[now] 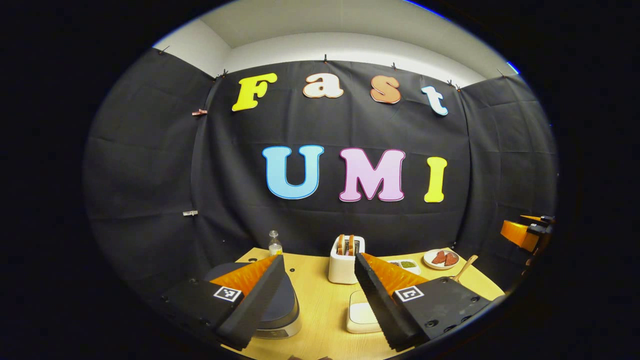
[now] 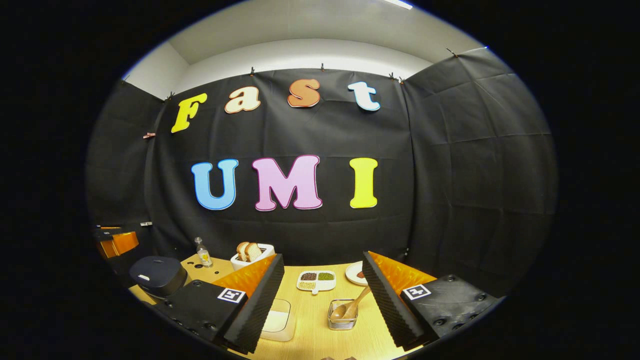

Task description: Close the left gripper, press the button to open the rice cooker; take a wooden spoon from the chopstick holder with the right hand, scoop a spoonful of rice and pour it into the rice cooker, then put the wooden spoon back into the chopstick holder.

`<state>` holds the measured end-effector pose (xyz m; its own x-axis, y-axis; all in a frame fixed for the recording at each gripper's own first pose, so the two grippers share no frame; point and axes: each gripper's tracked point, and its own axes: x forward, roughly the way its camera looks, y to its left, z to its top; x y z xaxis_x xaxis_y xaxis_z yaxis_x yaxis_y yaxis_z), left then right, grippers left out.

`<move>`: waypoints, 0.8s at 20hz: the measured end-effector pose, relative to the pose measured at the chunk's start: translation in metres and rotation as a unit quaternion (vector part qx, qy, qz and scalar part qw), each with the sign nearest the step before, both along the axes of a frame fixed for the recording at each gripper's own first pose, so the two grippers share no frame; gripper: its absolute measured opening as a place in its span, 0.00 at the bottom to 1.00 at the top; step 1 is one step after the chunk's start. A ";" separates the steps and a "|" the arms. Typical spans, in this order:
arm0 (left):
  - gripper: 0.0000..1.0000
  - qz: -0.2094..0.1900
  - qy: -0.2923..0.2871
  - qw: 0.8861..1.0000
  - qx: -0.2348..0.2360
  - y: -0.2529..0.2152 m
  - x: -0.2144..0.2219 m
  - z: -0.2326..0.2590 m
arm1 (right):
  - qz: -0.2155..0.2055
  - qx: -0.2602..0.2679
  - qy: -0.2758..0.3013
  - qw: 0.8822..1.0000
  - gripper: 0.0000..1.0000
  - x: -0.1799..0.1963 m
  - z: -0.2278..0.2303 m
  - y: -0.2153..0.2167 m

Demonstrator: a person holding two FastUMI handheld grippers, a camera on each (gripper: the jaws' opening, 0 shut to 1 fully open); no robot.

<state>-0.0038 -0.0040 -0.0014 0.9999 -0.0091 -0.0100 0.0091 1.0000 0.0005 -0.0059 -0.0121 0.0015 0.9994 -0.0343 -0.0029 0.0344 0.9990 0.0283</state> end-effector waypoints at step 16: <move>0.47 0.032 0.096 0.995 -0.026 0.110 0.003 -0.047 | -0.025 -0.009 0.020 0.999 0.98 -0.026 -0.005 0.012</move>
<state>-0.0009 0.1065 -0.0481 0.9781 0.0489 -0.2023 -0.0596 0.9971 -0.0474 -0.0316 0.0002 -0.0032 0.9955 -0.0843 -0.0424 0.0847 0.9964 0.0086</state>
